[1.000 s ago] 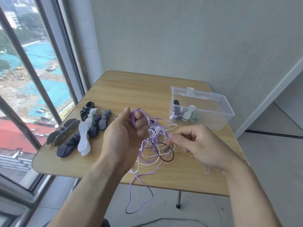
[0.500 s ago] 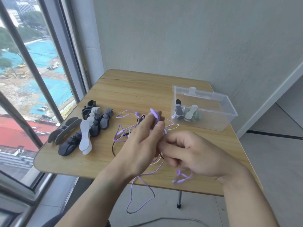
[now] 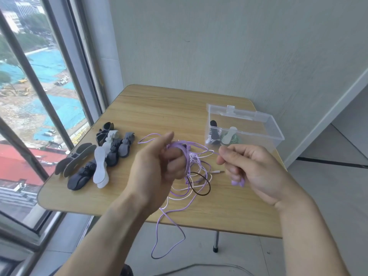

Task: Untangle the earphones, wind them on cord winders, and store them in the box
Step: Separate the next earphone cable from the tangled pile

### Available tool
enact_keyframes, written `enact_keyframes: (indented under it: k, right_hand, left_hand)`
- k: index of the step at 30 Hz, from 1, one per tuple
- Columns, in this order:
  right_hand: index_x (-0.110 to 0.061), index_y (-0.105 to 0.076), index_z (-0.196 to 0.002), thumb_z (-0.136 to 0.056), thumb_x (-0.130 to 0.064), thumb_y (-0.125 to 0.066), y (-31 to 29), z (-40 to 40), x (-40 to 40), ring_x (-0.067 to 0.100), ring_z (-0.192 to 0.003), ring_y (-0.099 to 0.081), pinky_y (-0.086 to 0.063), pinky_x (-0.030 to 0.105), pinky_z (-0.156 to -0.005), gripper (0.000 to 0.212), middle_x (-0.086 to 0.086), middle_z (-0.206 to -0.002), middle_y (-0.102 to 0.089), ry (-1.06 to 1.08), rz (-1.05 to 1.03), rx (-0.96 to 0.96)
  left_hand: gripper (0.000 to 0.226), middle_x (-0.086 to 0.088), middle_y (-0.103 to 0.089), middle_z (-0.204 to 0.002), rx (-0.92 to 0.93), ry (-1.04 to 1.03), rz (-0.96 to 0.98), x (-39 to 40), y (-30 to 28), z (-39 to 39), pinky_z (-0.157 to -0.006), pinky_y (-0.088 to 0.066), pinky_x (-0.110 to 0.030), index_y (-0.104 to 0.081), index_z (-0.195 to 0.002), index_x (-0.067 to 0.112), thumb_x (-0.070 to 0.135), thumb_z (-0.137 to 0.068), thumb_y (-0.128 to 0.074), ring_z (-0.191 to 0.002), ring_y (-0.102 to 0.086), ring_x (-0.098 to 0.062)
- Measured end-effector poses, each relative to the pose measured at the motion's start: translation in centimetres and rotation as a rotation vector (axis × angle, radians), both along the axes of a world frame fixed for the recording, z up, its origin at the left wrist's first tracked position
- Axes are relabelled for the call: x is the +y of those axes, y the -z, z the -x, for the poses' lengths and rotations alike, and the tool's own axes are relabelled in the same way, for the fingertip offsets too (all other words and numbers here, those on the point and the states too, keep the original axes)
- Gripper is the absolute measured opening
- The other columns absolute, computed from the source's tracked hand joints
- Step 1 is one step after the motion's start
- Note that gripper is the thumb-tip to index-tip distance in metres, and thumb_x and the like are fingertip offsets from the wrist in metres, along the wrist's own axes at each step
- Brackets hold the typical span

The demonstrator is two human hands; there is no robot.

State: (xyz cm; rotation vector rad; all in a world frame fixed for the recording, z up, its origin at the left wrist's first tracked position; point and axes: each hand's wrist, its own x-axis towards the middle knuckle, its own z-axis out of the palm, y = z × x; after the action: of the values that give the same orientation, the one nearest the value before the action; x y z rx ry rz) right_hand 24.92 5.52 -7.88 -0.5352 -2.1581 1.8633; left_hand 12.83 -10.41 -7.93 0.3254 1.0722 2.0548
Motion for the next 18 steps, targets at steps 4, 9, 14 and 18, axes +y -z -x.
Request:
enact_keyframes:
  k: [4,9,14,18]
  right_hand:
    - [-0.012,-0.069,-0.079,-0.089,-0.036,-0.057,0.7,1.0,-1.4,0.023,-0.057,-0.050,-0.037,0.027,-0.049,0.028,0.004,-0.058,-0.055,-0.076,-0.055,-0.024]
    - [-0.009,-0.066,-0.095,-0.106,-0.019,-0.047,1.5,2.3,-3.5,0.012,-0.056,-0.055,-0.044,0.021,-0.055,0.024,-0.005,-0.064,-0.059,-0.159,-0.141,-0.093]
    - [-0.011,-0.069,-0.102,-0.105,-0.008,-0.046,1.1,2.8,-4.4,0.015,-0.061,-0.055,-0.046,0.025,-0.062,0.023,-0.001,-0.072,-0.058,-0.239,-0.033,-0.036]
    - [-0.012,-0.075,-0.096,-0.103,-0.009,-0.050,0.6,2.2,-3.6,0.018,-0.058,-0.031,-0.036,0.021,-0.047,0.026,0.010,-0.072,-0.048,-0.223,0.098,-0.025]
  left_hand:
    - [0.022,-0.006,-0.047,-0.068,-0.112,0.037,-0.200,-0.6,0.0,1.0,-0.060,-0.026,-0.030,-0.042,-0.074,0.015,0.032,-0.089,-0.043,-0.057,-0.043,-0.020]
    - [0.025,-0.009,-0.071,-0.111,0.144,-0.121,-0.082,-0.3,0.4,1.0,-0.069,-0.045,-0.029,-0.059,-0.099,0.009,0.029,-0.090,-0.048,-0.110,-0.068,-0.027]
    - [0.038,0.021,-0.063,-0.111,0.936,-0.370,0.341,-0.3,1.5,-0.5,-0.095,-0.039,-0.023,-0.057,-0.114,0.024,0.042,-0.100,-0.027,-0.111,-0.056,0.002]
    - [0.034,0.012,-0.055,-0.100,1.231,-0.239,0.517,0.0,2.3,-0.7,-0.098,-0.026,-0.036,-0.047,-0.101,0.021,0.040,-0.102,-0.018,-0.097,-0.054,-0.007]
